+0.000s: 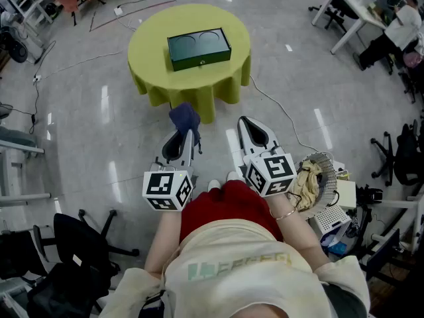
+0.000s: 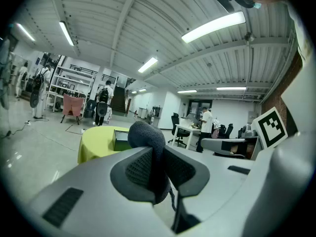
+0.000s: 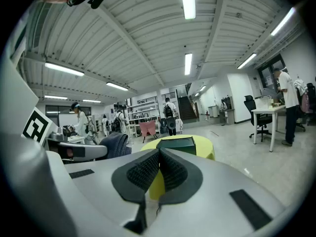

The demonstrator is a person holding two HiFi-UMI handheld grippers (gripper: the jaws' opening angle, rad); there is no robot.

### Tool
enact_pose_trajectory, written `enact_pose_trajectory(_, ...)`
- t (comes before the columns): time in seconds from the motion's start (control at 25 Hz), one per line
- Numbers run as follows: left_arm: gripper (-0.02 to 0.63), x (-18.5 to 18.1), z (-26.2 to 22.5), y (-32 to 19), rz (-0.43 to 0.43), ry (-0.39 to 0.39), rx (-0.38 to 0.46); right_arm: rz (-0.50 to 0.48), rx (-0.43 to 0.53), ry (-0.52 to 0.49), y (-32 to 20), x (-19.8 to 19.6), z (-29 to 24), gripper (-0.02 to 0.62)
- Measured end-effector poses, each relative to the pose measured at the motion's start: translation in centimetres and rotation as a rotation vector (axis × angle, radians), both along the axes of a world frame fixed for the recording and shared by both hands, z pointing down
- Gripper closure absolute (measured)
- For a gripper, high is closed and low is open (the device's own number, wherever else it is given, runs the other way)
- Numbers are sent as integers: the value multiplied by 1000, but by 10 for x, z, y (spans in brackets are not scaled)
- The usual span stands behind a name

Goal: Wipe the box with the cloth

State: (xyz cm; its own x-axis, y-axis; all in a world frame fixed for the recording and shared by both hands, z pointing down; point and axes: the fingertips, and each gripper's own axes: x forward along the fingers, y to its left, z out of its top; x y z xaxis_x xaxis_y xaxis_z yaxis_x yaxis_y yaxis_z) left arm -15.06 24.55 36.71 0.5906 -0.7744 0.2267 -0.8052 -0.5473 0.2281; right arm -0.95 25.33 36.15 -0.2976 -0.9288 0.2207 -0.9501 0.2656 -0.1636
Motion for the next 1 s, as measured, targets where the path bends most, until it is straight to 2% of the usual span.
enact_pose_trajectory(0.28, 535, -3, -3, -8, -11, -1, 16, 6, 20, -19, -3, 5, -1, 557)
enact_pose_trajectory(0.56, 535, -8, -7, -30, -32, -7, 37, 10, 30, -64, -28, 8, 0, 557)
enact_pose_trajectory(1.0, 535, 3, 7, -108, -51, -26, 6, 12, 4, -74, -104, 25, 13, 557)
